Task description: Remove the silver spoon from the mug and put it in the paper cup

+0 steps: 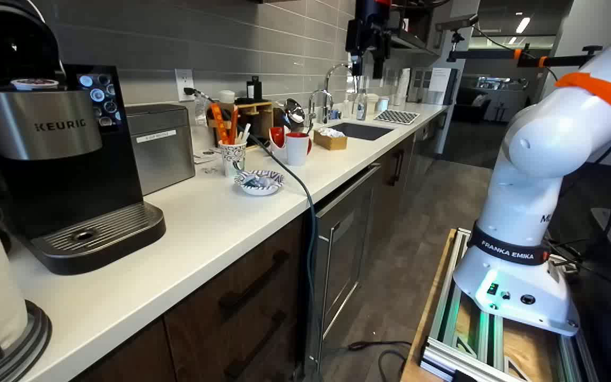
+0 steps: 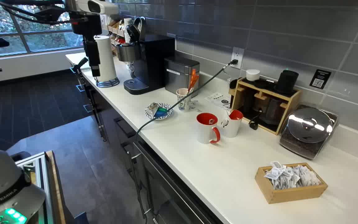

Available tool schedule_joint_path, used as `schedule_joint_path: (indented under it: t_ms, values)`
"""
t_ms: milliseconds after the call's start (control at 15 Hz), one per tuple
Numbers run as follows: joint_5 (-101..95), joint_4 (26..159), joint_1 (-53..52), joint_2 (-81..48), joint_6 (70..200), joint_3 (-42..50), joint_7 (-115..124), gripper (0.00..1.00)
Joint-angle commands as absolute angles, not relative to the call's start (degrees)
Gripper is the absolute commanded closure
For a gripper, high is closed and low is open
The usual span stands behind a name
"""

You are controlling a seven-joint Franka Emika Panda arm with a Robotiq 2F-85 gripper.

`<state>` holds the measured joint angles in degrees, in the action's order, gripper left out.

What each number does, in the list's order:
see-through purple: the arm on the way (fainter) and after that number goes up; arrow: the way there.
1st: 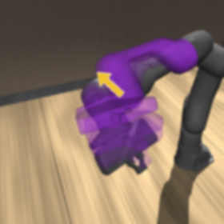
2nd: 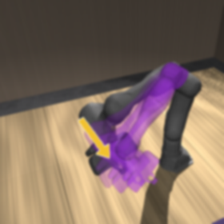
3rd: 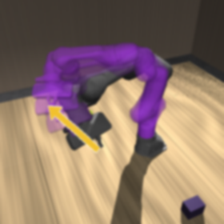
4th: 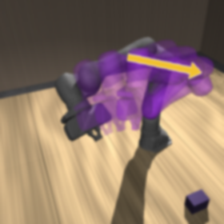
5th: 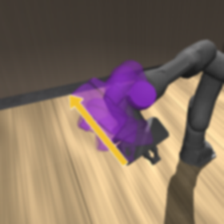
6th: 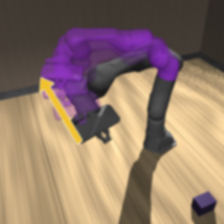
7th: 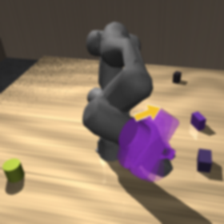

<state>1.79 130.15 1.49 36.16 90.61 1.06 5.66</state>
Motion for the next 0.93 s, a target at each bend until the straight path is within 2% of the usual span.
schedule_joint_path:
  t_ms: [0,400,867]
  values:
    - [1.95,130.04,1.90,36.11,90.52,0.77,5.45,0.00]
    - [3.60,129.91,2.40,34.92,93.97,4.35,2.30,0.00]
    - [12.23,128.13,3.07,26.60,99.51,21.83,-22.08,0.00]
